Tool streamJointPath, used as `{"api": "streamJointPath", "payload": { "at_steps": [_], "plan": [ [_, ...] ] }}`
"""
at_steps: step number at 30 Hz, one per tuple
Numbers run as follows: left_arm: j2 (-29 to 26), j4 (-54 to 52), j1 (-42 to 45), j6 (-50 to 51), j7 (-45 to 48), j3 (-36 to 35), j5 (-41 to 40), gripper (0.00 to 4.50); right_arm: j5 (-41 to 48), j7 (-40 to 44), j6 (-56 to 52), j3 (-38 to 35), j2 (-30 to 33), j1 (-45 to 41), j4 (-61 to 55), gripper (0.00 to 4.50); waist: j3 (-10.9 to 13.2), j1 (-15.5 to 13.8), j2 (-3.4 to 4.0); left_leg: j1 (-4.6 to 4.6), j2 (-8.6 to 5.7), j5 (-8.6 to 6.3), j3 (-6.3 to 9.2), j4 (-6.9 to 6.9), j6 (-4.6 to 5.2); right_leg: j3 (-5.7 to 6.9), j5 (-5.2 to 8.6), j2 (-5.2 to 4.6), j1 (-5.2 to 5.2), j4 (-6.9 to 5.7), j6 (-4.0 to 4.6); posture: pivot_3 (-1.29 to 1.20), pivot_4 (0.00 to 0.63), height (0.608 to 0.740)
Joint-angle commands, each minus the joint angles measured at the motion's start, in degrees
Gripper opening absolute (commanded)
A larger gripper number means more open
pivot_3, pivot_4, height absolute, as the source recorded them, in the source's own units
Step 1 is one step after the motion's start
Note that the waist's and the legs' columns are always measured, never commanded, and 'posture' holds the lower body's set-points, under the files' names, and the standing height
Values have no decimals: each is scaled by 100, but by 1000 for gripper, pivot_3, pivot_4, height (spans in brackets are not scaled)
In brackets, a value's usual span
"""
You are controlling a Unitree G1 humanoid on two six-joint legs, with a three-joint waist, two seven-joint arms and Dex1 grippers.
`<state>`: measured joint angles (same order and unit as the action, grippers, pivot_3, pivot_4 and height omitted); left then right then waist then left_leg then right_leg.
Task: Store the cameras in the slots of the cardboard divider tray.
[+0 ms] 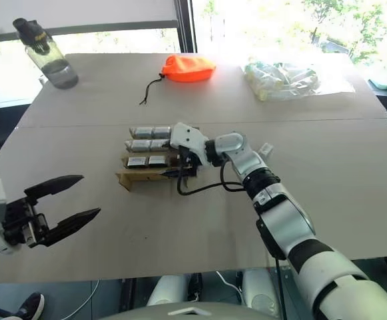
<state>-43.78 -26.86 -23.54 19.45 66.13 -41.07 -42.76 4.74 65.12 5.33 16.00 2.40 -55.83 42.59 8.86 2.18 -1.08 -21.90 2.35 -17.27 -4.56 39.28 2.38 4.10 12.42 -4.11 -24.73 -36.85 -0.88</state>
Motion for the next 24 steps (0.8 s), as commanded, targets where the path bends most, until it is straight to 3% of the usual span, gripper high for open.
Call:
{"api": "streamJointPath", "payload": {
  "at_steps": [1,8,13,17,24],
  "plan": [
    [-98,-24,58,-32,37,41,-32,4500,477,-9,-779,-336,292,292,-1603,3896,-1,-11,-2,-1,0,0,1,0,0,0,0,-2,0,2,0,0,150,740],
    [-244,136,414,-15,104,416,-26,4500,960,-541,-2433,-860,1436,1576,-4255,3896,-1,-34,-2,-5,-2,0,10,-1,0,10,0,-3,1,7,0,0,150,740],
    [-366,290,722,-6,217,674,-20,4500,1232,-833,-2820,-1455,2139,2209,-4719,3896,1,-92,1,1,-8,0,5,-1,1,22,0,7,3,3,0,0,150,740],
    [-445,439,952,-59,339,932,64,4500,796,-1296,-2675,-1898,2892,2847,-4547,3896,1,-142,1,6,-5,0,-3,-2,2,20,1,17,2,3,-1,0,150,740],
    [-460,572,1116,-112,425,1104,162,4500,995,-2750,-3717,-2294,2502,3376,-5458,3896,2,-118,4,8,0,-1,-15,-4,3,5,1,26,0,5,-2,0,150,740]
  ]
}}
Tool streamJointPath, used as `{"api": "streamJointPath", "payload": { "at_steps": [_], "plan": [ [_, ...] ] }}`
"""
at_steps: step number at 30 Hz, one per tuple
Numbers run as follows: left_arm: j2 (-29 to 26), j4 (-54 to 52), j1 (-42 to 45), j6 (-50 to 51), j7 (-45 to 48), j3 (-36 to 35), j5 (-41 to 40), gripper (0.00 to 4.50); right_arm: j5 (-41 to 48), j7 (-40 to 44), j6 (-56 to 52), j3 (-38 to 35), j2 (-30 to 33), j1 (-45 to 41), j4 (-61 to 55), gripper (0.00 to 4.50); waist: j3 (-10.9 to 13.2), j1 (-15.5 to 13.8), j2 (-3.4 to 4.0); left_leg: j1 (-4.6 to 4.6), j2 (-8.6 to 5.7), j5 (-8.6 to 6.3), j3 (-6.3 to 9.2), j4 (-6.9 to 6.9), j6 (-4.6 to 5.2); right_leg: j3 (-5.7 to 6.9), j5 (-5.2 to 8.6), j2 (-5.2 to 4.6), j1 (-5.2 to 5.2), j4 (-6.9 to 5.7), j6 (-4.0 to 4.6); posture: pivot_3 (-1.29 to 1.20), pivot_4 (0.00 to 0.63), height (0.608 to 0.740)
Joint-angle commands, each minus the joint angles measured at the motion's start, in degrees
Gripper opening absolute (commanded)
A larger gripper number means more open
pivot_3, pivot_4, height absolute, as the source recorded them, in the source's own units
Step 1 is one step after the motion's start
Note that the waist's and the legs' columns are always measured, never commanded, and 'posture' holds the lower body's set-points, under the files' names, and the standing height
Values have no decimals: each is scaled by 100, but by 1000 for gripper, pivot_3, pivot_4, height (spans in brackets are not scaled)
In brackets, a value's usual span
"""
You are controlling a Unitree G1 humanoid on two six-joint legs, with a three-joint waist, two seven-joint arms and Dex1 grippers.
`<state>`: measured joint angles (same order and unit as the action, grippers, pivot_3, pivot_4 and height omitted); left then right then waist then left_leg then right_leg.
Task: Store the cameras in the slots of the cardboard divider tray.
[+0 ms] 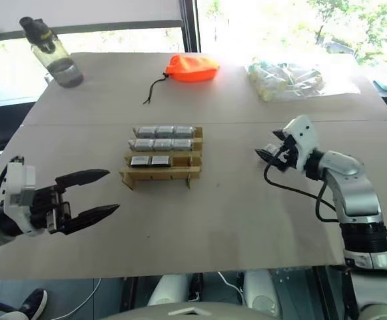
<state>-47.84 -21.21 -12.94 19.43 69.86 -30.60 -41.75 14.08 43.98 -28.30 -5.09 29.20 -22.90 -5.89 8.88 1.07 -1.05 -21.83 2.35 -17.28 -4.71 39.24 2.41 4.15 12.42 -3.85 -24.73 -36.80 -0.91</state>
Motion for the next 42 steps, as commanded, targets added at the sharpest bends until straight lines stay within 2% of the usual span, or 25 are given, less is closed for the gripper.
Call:
{"api": "streamJointPath", "payload": {
  "at_steps": [1,4,6,8,13,18,22,27,42],
  "plan": [
    [-55,21,75,-119,66,84,77,4500,43,-830,-442,-204,-262,205,-784,3896,0,-13,0,1,2,0,3,-2,0,-1,0,4,0,-1,0,0,150,740],
    [-61,55,118,-125,102,112,77,4500,91,-1341,-802,-309,-474,512,-1309,3896,0,-52,0,-1,2,0,8,-2,-1,1,1,5,1,-1,0,0,150,740],
    [-81,123,193,-133,133,176,101,4500,-112,-2292,-1262,-340,-1019,820,-2077,3896,0,-64,0,-7,0,0,10,-1,0,3,0,1,0,2,0,0,150,740],
    [-97,175,250,-139,162,222,120,4500,-281,-2899,-1544,-286,-1394,957,-2542,3896,0,-56,1,-9,0,0,11,-1,-1,2,1,-1,-1,2,-1,0,150,740],
    [-166,340,527,-137,273,460,188,4500,-869,-3981,-1852,154,-2100,1076,-2766,3896,-2,-27,-3,-1,-2,0,-3,-1,-2,-8,2,2,-3,1,-2,0,150,740],
    [-246,497,709,-126,352,518,217,4500,-909,-4313,-2042,247,-2494,1073,-2775,3896,-1,-25,0,-2,0,2,0,-2,-3,-7,2,9,-5,0,-2,0,150,740],
    [-338,582,867,-103,406,555,208,4500,-852,-4686,-2175,304,-3106,938,-2439,3896,-2,-19,-1,-3,0,2,-2,-2,-3,-8,2,9,-5,1,-2,0,150,740],
    [-349,571,829,-114,431,516,221,4500,-886,-4813,-1993,320,-3359,968,-2043,3896,-1,-13,0,-4,0,1,-3,-3,-3,-10,2,9,-6,4,-2,0,150,740],
    [-297,462,570,-156,364,355,171,4500,-900,-5055,-1455,351,-3480,666,-1574,3896,0,0,2,-4,1,2,0,-4,-3,-8,2,9,-7,2,-2,0,150,740]
  ]
}}
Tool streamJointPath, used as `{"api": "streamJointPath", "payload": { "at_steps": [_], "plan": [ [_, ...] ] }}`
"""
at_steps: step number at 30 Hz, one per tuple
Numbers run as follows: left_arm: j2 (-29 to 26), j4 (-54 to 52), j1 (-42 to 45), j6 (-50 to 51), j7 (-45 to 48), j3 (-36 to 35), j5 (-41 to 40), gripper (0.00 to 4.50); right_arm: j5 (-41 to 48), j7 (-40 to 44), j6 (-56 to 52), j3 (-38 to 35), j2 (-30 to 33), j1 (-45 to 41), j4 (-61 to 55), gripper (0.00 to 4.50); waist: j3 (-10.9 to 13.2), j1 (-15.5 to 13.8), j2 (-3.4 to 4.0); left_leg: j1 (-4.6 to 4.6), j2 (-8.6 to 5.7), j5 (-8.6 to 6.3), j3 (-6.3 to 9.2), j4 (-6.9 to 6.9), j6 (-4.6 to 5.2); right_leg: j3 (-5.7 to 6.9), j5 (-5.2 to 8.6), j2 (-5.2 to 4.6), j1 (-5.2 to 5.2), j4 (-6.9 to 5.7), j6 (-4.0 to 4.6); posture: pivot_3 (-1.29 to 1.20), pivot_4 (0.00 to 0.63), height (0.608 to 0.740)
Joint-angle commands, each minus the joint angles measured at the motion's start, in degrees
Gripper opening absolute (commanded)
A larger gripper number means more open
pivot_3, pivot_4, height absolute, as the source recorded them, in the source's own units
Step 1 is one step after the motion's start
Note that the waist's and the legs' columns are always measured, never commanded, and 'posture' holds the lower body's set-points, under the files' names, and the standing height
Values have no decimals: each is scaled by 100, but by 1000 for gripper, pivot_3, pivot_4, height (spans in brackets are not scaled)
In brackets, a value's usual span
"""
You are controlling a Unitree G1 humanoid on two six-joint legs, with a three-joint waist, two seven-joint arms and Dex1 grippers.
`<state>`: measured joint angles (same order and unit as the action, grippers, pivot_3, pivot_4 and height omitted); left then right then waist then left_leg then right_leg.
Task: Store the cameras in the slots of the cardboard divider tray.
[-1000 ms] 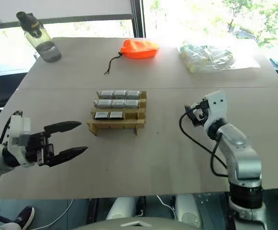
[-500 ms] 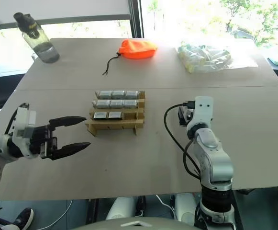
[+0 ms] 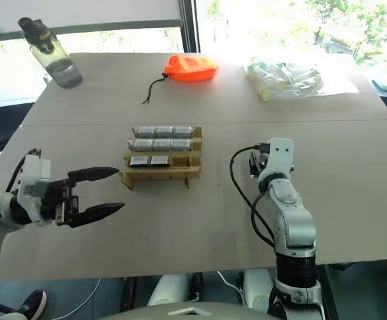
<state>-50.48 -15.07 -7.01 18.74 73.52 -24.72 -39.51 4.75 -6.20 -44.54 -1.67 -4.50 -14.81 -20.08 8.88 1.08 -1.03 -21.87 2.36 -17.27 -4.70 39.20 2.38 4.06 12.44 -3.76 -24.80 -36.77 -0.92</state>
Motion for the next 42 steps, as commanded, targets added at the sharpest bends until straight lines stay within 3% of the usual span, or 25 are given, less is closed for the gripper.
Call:
{"api": "streamJointPath", "payload": {
  "at_steps": [1,5,8,13,14,23,30,36,42],
  "plan": [
    [-26,-155,-33,-93,-9,-236,-54,4500,43,-38,167,9,-114,-168,-150,3896,0,-2,0,0,0,0,1,0,0,1,0,0,0,0,0,0,150,740],
    [-5,-157,-50,-111,-27,-242,-59,4500,88,-51,131,-19,-135,-202,-109,3896,0,-8,0,-2,0,0,2,-1,0,2,0,-1,0,1,0,0,150,740],
    [5,-146,-56,-129,-30,-249,-57,4500,135,-97,2,-65,-161,-216,-113,3289,0,-5,0,-1,-1,0,1,-1,0,1,0,-2,0,1,0,0,150,740],
    [6,-127,-71,-160,-18,-243,-43,4500,127,-161,-100,-116,-109,-223,-80,945,-1,-5,-1,0,0,0,2,-1,0,2,0,-1,0,-1,0,0,150,740],
    [7,-126,-74,-163,-14,-243,-45,4500,117,-161,-104,-119,-84,-216,-73,690,-1,-5,-1,0,0,0,1,-1,0,1,0,-1,0,-1,0,0,150,740],
    [12,-122,-89,-169,-14,-260,-53,4500,368,222,-152,-301,213,-427,-104,680,0,-5,-1,0,0,0,0,0,0,0,0,-1,0,-1,0,0,150,740],
    [32,-95,-58,-226,-50,-328,-35,4500,1154,1659,-136,-74,889,-1382,-32,680,4,16,6,1,2,0,-1,-3,1,-2,0,6,-2,-1,1,0,150,740],
    [179,-232,-220,-318,-242,-615,-77,4500,1440,4268,786,1374,1793,-2054,436,680,7,23,10,-2,0,-2,-5,-10,4,-5,-1,3,-5,5,1,0,150,740],
    [245,-477,-710,-290,-259,-1071,-161,4500,1426,6402,2677,1982,1939,-2613,1670,680,5,24,5,-4,0,-3,-1,-7,7,1,-1,0,-4,6,0,0,150,740]
  ]
}}
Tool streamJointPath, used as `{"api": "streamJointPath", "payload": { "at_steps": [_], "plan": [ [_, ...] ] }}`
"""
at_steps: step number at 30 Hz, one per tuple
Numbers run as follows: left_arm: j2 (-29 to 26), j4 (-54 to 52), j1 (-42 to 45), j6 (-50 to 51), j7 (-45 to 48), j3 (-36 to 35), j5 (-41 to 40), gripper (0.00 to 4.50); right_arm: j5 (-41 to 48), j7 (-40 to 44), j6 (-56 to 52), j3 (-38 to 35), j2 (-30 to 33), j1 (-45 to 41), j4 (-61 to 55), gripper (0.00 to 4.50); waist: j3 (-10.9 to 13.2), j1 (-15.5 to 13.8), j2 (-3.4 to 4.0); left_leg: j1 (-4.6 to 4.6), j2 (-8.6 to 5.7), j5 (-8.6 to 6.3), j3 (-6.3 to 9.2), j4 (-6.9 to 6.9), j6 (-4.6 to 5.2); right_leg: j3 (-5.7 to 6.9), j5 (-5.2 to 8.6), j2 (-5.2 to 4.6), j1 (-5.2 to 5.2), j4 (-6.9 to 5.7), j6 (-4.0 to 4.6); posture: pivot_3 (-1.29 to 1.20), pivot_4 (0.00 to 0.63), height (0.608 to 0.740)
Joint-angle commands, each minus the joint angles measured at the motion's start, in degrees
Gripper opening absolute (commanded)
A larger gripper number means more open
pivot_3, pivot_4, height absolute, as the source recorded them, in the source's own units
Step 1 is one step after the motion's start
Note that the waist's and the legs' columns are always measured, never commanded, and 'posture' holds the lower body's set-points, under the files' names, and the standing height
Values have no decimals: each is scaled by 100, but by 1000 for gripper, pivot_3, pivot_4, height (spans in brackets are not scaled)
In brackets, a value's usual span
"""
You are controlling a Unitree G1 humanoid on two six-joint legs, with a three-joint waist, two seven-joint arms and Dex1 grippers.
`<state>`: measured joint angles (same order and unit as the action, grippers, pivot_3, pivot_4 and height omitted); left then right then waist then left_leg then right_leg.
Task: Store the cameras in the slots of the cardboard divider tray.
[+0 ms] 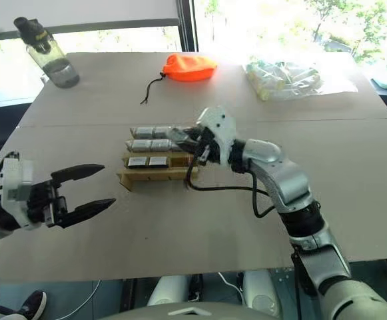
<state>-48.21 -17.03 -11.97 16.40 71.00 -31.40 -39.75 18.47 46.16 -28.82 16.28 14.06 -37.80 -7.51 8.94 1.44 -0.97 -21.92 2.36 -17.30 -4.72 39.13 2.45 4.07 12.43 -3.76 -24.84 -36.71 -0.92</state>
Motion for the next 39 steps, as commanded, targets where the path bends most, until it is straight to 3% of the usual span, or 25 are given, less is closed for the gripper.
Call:
{"api": "streamJointPath", "payload": {
  "at_steps": [1,8,13,17,26,37,39],
  "plan": [
    [28,-342,-296,-46,-14,-469,-157,4500,57,1529,1310,256,114,-437,675,680,0,-12,-1,0,0,0,3,2,0,4,0,-3,2,0,0,0,150,740],
    [122,-659,-606,-16,-181,-715,-246,4500,-286,2968,2748,356,-33,-1428,3139,680,-1,-48,-2,4,0,1,5,7,-1,9,-1,-5,5,-7,2,0,150,740],
    [185,-785,-725,-24,-268,-780,-259,4500,-674,3167,3656,218,-329,-2196,5026,680,0,-38,0,3,1,1,4,6,-2,8,-1,-4,3,-6,3,0,150,740],
    [206,-836,-774,-22,-313,-811,-272,4500,-936,3222,4120,177,-428,-2432,5791,680,1,-33,2,0,1,1,3,5,-3,8,-1,-10,3,-3,3,0,150,740],
    [167,-831,-791,-7,-332,-819,-305,4500,-1250,3621,4199,117,-484,-2517,6260,680,6,-16,10,4,0,2,6,6,-5,11,-1,-24,5,-11,4,0,150,740],
    [114,-746,-601,29,-275,-664,-280,4500,-1398,3514,3658,-26,-521,-2596,6320,680,7,-40,11,-2,-4,2,8,6,-5,24,-1,-29,6,-4,3,0,150,740],
    [112,-752,-597,39,-256,-655,-279,4500,-1371,3525,3547,-79,-530,-2613,6291,1697,7,-39,11,-1,-4,2,8,6,-5,24,-1,-29,6,-6,4,0,150,740]
  ]
}}
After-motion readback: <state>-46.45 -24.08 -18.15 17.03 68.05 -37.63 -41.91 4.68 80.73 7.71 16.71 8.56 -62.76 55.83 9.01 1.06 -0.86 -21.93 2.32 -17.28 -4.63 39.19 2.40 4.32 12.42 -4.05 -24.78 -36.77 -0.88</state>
